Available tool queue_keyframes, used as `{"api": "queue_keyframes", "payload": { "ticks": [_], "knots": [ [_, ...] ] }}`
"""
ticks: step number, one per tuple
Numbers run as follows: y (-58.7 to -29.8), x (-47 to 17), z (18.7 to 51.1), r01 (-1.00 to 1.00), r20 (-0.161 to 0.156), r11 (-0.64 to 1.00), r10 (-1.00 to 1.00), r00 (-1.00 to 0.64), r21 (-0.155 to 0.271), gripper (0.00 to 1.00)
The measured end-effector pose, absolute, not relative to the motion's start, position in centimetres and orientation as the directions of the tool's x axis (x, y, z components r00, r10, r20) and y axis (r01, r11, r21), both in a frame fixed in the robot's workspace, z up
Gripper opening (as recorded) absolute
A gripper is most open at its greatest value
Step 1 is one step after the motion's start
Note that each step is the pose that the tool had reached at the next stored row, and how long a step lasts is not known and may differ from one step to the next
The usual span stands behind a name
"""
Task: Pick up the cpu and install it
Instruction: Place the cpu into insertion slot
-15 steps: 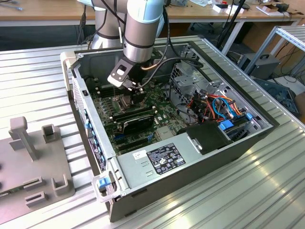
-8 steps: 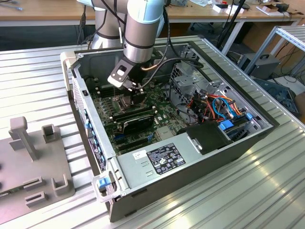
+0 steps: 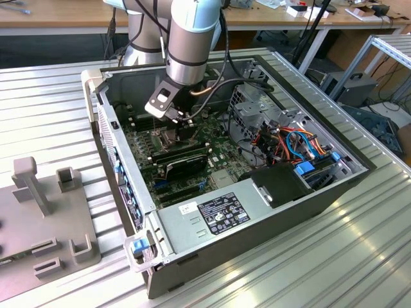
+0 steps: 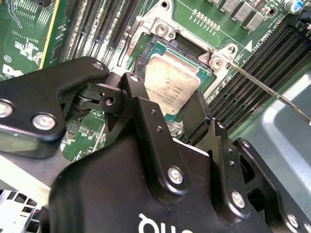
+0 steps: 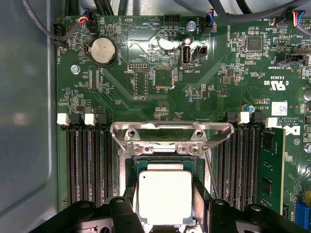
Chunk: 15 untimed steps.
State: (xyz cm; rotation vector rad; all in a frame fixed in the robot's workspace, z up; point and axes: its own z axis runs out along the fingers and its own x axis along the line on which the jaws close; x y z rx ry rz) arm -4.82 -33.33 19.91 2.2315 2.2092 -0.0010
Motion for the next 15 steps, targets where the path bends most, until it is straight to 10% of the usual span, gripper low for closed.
{"api": "queue_keyframes", "payload": {
  "ticks": [15],
  "knots": [
    [-33.33,-4.82,19.83,1.0,-0.001,-0.01,1.0,0.01,0.001,0.54]
  ]
}}
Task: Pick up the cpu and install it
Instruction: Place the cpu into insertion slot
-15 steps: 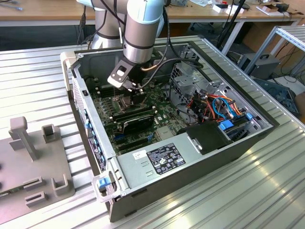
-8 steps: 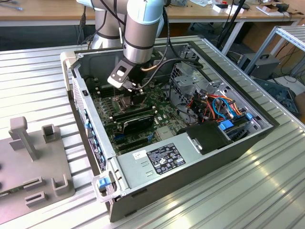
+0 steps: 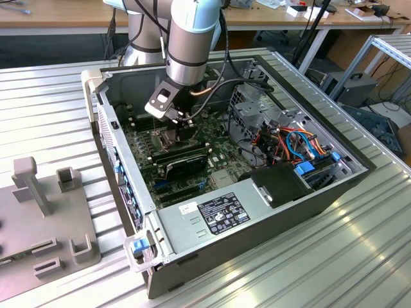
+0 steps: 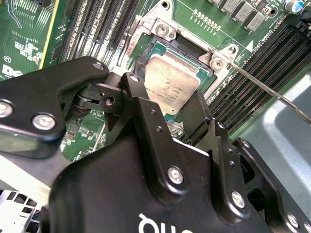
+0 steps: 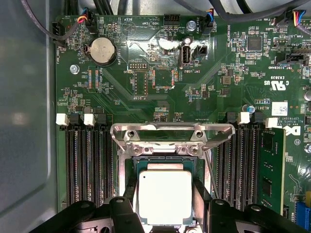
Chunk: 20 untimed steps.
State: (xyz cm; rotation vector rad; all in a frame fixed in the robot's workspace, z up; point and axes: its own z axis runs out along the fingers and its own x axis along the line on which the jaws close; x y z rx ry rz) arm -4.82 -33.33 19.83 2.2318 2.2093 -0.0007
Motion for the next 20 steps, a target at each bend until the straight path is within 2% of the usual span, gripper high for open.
{"api": "queue_keyframes", "payload": {
  "ticks": [20],
  "knots": [
    [-33.33,-4.8,20.02,1.0,-0.001,-0.01,1.0,0.01,0.001,0.54]
  ]
}}
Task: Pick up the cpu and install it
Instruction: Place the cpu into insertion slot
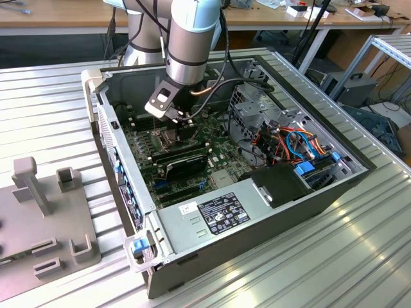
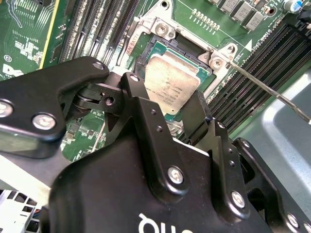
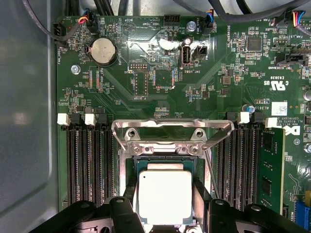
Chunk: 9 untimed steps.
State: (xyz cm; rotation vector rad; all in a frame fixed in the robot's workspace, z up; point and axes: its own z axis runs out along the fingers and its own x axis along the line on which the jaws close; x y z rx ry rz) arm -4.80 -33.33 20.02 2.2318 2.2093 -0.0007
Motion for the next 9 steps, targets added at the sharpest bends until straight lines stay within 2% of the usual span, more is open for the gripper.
{"api": "queue_keyframes", "payload": {
  "ticks": [9],
  "knots": [
    [-33.33,-4.77,20.02,1.0,-0.001,-0.011,1.0,0.011,0.001,0.54]
  ]
}}
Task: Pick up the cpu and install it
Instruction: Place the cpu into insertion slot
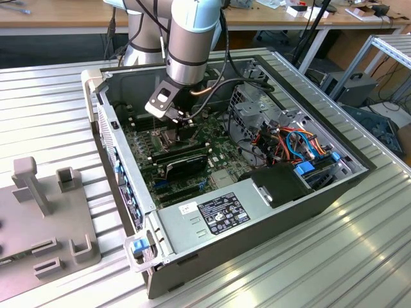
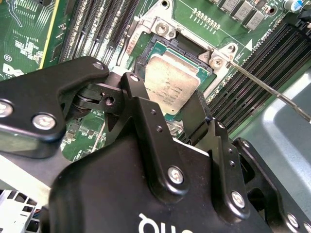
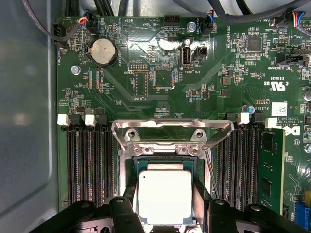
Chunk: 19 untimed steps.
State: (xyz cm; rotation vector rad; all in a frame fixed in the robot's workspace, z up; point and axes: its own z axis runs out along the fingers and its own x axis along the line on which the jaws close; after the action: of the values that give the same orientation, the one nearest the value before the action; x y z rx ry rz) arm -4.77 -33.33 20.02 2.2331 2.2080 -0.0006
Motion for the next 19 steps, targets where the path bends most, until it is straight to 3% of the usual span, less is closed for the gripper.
{"api": "queue_keyframes", "payload": {
  "ticks": [19],
  "knots": [
    [-33.33,-4.77,19.78,1.0,-0.001,-0.018,1.0,0.018,0.001,0.54]
  ]
}}
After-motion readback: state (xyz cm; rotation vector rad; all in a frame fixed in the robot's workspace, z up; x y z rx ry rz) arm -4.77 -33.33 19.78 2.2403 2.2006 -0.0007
